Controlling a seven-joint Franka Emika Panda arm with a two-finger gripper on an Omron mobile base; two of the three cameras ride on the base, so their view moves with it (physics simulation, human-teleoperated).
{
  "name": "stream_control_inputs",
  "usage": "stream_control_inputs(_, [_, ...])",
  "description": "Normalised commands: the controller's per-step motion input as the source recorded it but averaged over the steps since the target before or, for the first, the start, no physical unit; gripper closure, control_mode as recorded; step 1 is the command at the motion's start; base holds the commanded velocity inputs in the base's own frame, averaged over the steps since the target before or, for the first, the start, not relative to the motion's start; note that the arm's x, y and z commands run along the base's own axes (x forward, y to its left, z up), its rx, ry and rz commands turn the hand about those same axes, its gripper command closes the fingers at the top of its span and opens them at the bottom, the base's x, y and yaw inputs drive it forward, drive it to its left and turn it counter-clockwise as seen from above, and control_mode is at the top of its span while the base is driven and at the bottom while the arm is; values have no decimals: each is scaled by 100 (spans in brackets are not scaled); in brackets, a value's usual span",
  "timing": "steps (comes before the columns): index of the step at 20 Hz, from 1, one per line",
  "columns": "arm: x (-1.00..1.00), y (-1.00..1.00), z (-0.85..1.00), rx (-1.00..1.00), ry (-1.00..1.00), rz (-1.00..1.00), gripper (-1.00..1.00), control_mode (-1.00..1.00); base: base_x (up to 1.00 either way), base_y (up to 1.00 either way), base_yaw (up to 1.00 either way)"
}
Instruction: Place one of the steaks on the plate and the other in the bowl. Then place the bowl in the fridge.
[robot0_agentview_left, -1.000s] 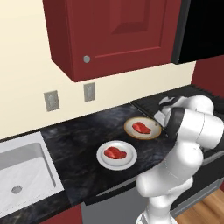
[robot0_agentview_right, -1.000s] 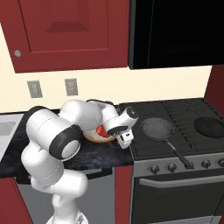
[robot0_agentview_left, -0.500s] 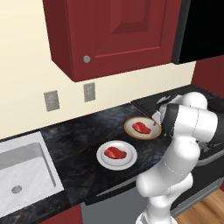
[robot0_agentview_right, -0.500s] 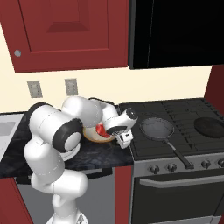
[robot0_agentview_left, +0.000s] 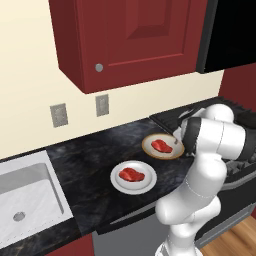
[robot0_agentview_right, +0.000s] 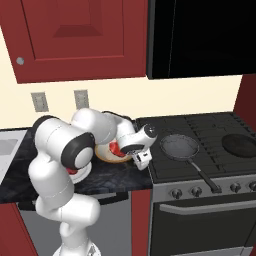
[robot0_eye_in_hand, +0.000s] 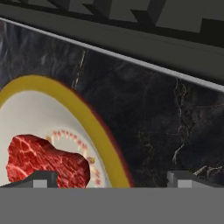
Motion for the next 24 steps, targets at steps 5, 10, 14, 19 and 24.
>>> stream_control_inputs(5, [11,10,-14,0,-5,0,-100,-100,0,0,0])
stream_control_inputs(10, [13,11,-10,0,-1,0,-100,-100,0,0,0])
stream_control_inputs(14, [0,0,-2,0,0,0,-100,-100,0,0,0])
stream_control_inputs(19, [0,0,-2,0,0,0,100,-100,0,0,0])
stream_control_inputs(24, [0,0,0,0,0,0,100,-100,0,0,0])
